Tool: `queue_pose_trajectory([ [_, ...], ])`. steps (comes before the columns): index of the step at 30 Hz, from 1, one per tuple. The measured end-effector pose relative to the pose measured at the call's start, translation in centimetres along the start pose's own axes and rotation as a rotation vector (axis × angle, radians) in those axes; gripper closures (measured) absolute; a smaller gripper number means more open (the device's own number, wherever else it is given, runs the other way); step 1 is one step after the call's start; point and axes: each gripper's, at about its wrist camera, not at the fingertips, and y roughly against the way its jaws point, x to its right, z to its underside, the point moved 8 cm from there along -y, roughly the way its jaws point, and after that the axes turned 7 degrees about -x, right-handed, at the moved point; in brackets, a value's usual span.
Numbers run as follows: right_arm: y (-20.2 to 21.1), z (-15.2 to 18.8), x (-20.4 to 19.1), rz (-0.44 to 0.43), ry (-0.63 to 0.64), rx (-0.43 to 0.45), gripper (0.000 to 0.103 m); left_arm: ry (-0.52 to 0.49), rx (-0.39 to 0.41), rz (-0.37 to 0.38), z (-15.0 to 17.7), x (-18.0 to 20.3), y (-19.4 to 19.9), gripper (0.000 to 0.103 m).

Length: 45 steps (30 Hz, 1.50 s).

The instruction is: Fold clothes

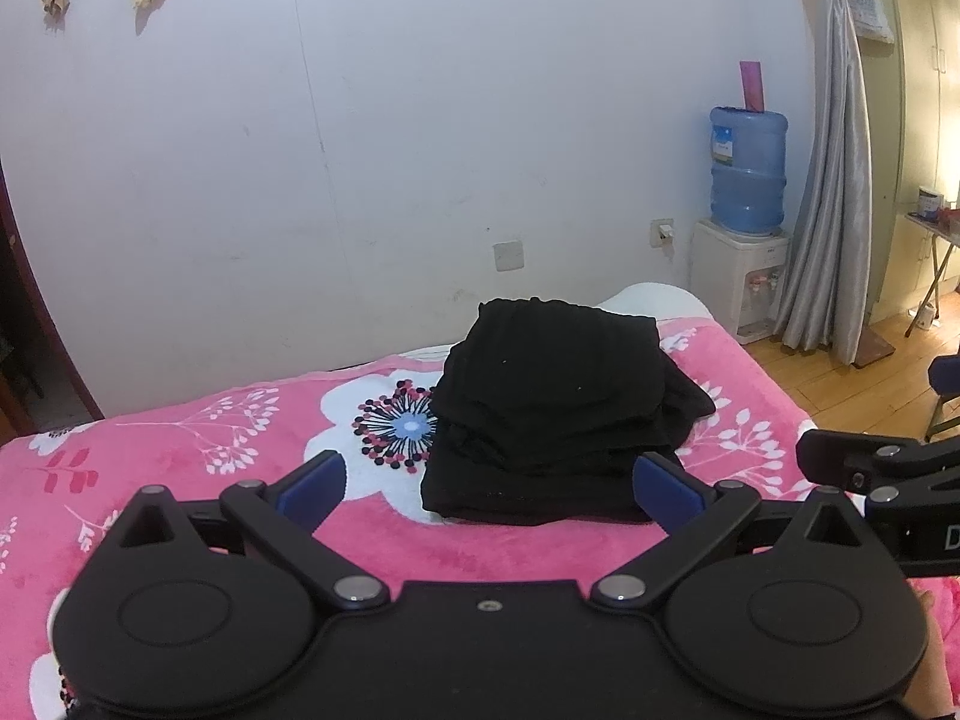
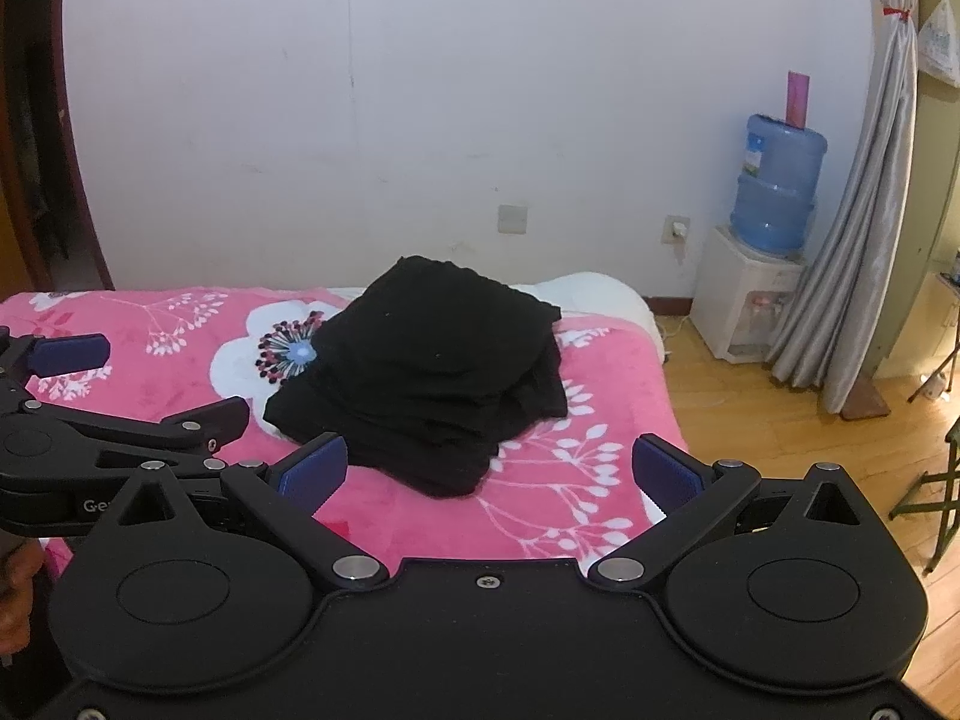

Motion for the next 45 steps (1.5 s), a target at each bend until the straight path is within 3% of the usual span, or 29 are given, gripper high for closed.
queue_pose_trajectory([
  [45,0.39,-0.09,-0.41,-0.006,0.01,0.003,0.0,0.007,0.021,-0.009,-0.05,-0.23,0.74,0.0],
])
